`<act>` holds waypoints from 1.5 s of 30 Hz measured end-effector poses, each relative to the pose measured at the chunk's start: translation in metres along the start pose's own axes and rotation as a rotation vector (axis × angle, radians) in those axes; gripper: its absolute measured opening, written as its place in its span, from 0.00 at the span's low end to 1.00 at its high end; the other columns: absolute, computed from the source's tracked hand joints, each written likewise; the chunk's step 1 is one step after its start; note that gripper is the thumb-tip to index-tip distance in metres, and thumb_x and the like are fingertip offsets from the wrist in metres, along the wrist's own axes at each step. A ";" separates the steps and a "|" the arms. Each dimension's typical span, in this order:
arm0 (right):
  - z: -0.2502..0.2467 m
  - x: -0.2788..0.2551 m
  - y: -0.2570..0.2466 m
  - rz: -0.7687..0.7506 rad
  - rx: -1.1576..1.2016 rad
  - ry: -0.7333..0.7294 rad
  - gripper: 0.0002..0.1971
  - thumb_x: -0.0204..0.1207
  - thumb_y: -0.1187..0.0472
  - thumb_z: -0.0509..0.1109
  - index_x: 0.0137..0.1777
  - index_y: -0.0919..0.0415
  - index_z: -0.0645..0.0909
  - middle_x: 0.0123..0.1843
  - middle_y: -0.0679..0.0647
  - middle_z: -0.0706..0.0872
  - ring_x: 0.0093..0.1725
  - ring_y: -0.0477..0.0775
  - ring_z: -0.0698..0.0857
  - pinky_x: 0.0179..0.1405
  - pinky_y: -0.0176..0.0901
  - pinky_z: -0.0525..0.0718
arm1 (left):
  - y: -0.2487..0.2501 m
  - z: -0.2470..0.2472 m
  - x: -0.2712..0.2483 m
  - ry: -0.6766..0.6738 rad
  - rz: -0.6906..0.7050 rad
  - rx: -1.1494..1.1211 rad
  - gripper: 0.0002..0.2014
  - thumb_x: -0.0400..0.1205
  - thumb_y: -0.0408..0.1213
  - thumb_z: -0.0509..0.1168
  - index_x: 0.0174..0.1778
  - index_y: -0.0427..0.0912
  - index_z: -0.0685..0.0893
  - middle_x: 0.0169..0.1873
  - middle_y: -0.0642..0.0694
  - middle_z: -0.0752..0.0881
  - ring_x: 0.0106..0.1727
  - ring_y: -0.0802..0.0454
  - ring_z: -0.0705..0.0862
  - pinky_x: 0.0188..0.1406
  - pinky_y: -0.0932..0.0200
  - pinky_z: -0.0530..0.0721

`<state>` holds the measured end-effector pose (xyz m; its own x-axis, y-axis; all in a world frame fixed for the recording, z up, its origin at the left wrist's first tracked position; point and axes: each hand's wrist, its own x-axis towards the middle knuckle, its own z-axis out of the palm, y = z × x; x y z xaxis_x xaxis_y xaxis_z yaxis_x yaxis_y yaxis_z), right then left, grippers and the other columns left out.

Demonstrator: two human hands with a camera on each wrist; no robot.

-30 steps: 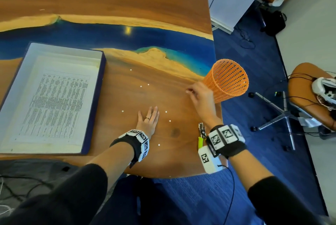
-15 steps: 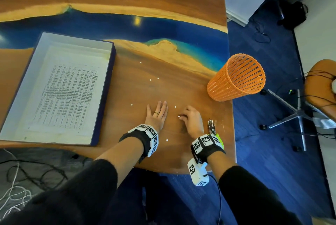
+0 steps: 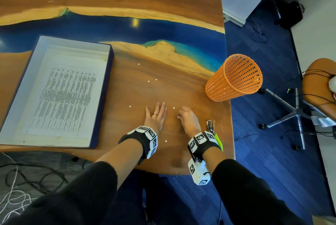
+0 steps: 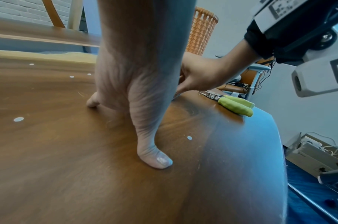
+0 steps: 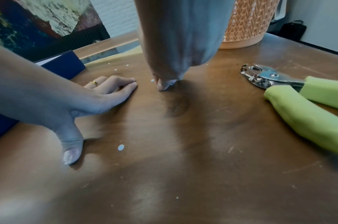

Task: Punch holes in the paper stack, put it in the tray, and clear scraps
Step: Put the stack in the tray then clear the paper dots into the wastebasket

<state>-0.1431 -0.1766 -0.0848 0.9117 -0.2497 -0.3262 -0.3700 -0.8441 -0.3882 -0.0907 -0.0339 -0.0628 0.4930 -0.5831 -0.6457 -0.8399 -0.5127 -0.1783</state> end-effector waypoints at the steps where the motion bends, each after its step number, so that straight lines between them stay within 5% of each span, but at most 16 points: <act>1: 0.001 0.000 0.000 -0.007 -0.008 -0.002 0.06 0.78 0.70 0.62 0.45 0.72 0.80 0.51 0.64 0.80 0.51 0.65 0.80 0.48 0.53 0.78 | 0.000 0.000 0.001 0.006 -0.001 -0.002 0.49 0.81 0.40 0.65 0.81 0.31 0.32 0.81 0.34 0.31 0.83 0.36 0.36 0.77 0.29 0.54; 6: 0.001 -0.001 -0.002 0.004 -0.031 -0.014 0.08 0.80 0.70 0.59 0.50 0.72 0.80 0.55 0.66 0.79 0.56 0.67 0.79 0.56 0.55 0.77 | 0.004 0.008 0.006 0.082 -0.027 -0.032 0.33 0.88 0.34 0.50 0.82 0.33 0.34 0.82 0.35 0.34 0.84 0.38 0.39 0.76 0.30 0.59; 11: -0.001 -0.002 -0.007 0.041 -0.164 -0.069 0.12 0.82 0.69 0.57 0.62 0.70 0.75 0.66 0.65 0.74 0.65 0.65 0.75 0.64 0.53 0.73 | 0.004 0.010 0.008 0.105 -0.024 -0.029 0.32 0.88 0.31 0.48 0.82 0.33 0.35 0.83 0.36 0.35 0.84 0.38 0.40 0.76 0.32 0.62; 16: -0.005 -0.005 -0.006 0.044 -0.131 -0.038 0.12 0.83 0.68 0.56 0.62 0.71 0.73 0.64 0.66 0.76 0.64 0.65 0.76 0.62 0.52 0.75 | 0.006 0.007 0.006 0.110 -0.015 -0.013 0.31 0.88 0.30 0.47 0.82 0.32 0.37 0.83 0.35 0.36 0.84 0.37 0.41 0.75 0.34 0.64; 22: -0.056 0.000 -0.007 -0.048 0.036 0.153 0.03 0.75 0.73 0.64 0.46 0.67 0.74 0.49 0.68 0.80 0.44 0.64 0.80 0.44 0.56 0.77 | 0.011 -0.009 0.005 0.068 -0.037 0.018 0.32 0.87 0.29 0.50 0.83 0.31 0.40 0.82 0.32 0.39 0.84 0.35 0.45 0.71 0.42 0.71; 24: -0.082 0.003 -0.007 -0.106 0.079 0.235 0.07 0.73 0.73 0.65 0.40 0.62 0.71 0.43 0.65 0.80 0.40 0.61 0.78 0.41 0.57 0.77 | 0.014 -0.013 0.005 0.073 -0.043 0.031 0.31 0.86 0.29 0.50 0.82 0.29 0.43 0.82 0.31 0.42 0.84 0.33 0.47 0.70 0.44 0.73; 30: -0.171 0.007 -0.004 -0.161 0.146 0.585 0.02 0.73 0.72 0.65 0.43 0.66 0.78 0.40 0.58 0.84 0.39 0.53 0.80 0.40 0.44 0.77 | 0.014 -0.013 0.004 0.082 -0.031 0.091 0.31 0.86 0.29 0.52 0.82 0.27 0.44 0.82 0.29 0.42 0.83 0.32 0.49 0.67 0.46 0.74; 33: -0.206 0.008 0.017 -0.063 0.198 0.698 0.02 0.71 0.71 0.66 0.40 0.65 0.78 0.34 0.59 0.84 0.34 0.55 0.81 0.37 0.47 0.80 | 0.013 -0.013 0.004 0.080 -0.026 0.098 0.32 0.86 0.29 0.53 0.82 0.28 0.43 0.82 0.30 0.41 0.83 0.33 0.48 0.67 0.47 0.75; 37: -0.226 0.006 0.049 0.098 0.181 0.663 0.04 0.67 0.74 0.67 0.36 0.65 0.78 0.31 0.63 0.85 0.32 0.58 0.83 0.38 0.54 0.85 | 0.011 -0.013 0.004 0.088 -0.019 0.061 0.33 0.86 0.31 0.54 0.83 0.29 0.43 0.82 0.30 0.41 0.83 0.32 0.47 0.66 0.47 0.75; 40: -0.229 0.006 0.065 0.160 0.135 0.600 0.09 0.66 0.74 0.71 0.35 0.61 0.78 0.32 0.64 0.87 0.36 0.60 0.86 0.42 0.50 0.85 | 0.010 -0.013 0.001 0.086 -0.015 0.044 0.37 0.85 0.34 0.59 0.82 0.29 0.42 0.82 0.29 0.41 0.83 0.32 0.47 0.67 0.46 0.74; 45: -0.228 0.010 0.081 0.212 0.126 0.529 0.03 0.73 0.67 0.70 0.45 0.61 0.81 0.42 0.65 0.88 0.43 0.61 0.87 0.49 0.52 0.85 | 0.009 -0.016 0.000 0.073 -0.004 0.043 0.39 0.85 0.34 0.60 0.82 0.28 0.41 0.82 0.29 0.40 0.83 0.32 0.46 0.69 0.44 0.74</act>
<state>-0.1229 -0.3559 0.0774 0.7686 -0.6373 0.0548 -0.5427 -0.6950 -0.4716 -0.0949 -0.0484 -0.0526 0.5099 -0.6265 -0.5895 -0.8464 -0.4880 -0.2135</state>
